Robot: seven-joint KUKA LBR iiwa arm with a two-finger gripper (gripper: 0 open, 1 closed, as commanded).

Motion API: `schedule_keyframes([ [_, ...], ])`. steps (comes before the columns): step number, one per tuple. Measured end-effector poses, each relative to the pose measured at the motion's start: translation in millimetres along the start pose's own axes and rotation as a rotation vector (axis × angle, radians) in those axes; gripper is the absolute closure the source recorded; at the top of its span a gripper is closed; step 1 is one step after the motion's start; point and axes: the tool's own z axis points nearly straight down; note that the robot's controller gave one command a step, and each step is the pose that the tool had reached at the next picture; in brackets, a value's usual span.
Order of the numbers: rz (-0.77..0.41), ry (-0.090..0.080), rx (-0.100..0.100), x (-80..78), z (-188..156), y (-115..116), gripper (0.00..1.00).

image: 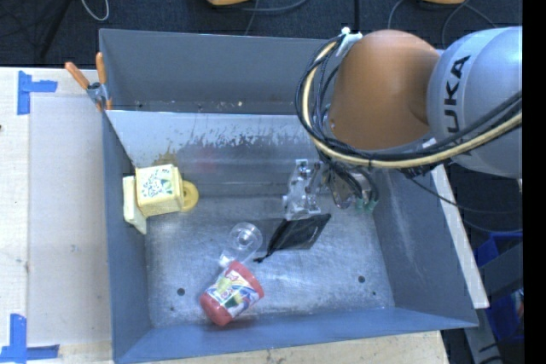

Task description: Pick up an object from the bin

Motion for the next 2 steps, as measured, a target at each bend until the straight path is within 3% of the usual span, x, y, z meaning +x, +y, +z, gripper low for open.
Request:
schedule_keyframes([
  [1,-0.106,0.0,-0.001,8.4,99.0,3.1,1.0],
  [2,-0.104,-0.002,-0.001,7.9,98.5,2.9,0.0],
])
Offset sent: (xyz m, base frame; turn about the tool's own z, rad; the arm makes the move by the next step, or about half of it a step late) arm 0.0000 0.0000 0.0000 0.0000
